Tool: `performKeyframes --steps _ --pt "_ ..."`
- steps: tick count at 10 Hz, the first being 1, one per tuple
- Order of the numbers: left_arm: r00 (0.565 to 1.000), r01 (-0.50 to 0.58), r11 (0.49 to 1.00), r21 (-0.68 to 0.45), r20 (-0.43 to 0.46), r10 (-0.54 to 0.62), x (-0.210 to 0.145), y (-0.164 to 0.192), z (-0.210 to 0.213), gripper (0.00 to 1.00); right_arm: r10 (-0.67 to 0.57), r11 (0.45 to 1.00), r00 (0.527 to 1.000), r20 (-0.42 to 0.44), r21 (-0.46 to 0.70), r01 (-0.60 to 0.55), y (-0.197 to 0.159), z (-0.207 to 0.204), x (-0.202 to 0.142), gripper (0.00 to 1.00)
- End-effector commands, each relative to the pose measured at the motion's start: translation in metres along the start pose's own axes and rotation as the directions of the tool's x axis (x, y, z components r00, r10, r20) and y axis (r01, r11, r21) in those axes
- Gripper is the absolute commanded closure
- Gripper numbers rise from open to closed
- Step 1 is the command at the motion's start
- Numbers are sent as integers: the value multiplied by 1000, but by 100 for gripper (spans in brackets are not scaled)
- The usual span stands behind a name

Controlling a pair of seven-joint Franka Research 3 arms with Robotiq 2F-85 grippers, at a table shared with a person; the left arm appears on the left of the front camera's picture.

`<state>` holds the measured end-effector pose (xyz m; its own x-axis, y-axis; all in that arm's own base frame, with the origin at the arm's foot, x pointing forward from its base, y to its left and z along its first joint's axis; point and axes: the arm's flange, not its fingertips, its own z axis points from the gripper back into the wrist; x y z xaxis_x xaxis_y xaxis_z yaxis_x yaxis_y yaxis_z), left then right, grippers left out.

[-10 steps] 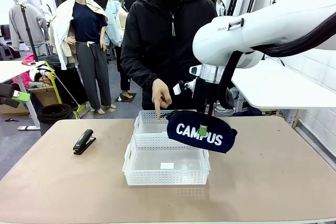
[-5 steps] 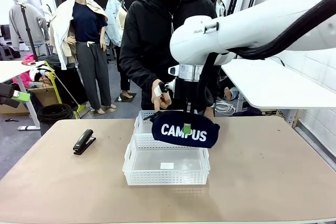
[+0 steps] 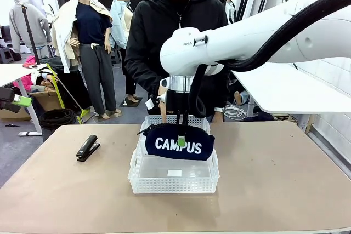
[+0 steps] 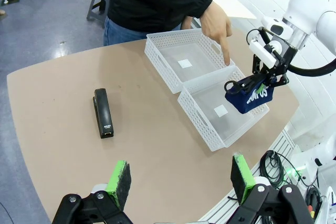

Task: Distribute items into two baskets.
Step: Place the picked Pencil pouch into the Organizing basket as instructed by the person.

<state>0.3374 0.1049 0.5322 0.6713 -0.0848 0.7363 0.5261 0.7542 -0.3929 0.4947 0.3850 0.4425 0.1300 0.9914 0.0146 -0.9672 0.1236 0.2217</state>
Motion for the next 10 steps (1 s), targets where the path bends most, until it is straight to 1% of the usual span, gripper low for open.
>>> performKeyframes --steps 1,2,4,7,10 --pt "1000 14 1000 -16 13 -14 -1 3 1 0 -29 999 999 -27 -44 28 8 -9 -1 100" --pt "1000 14 1000 -16 13 -14 -1 3 1 0 -27 998 999 -37 -64 24 11 -16 -2 100" --pt "1000 14 1000 -16 13 -14 -1 3 1 0 15 999 998 -58 -45 -17 9 -37 1 100" --pt "1000 14 1000 -16 13 -14 -1 3 1 0 52 997 997 -51 -58 -55 5 -58 2 100" --pt "1000 14 1000 -16 13 -14 -1 3 1 0 78 995 995 -64 -49 -81 -1 -72 4 100"
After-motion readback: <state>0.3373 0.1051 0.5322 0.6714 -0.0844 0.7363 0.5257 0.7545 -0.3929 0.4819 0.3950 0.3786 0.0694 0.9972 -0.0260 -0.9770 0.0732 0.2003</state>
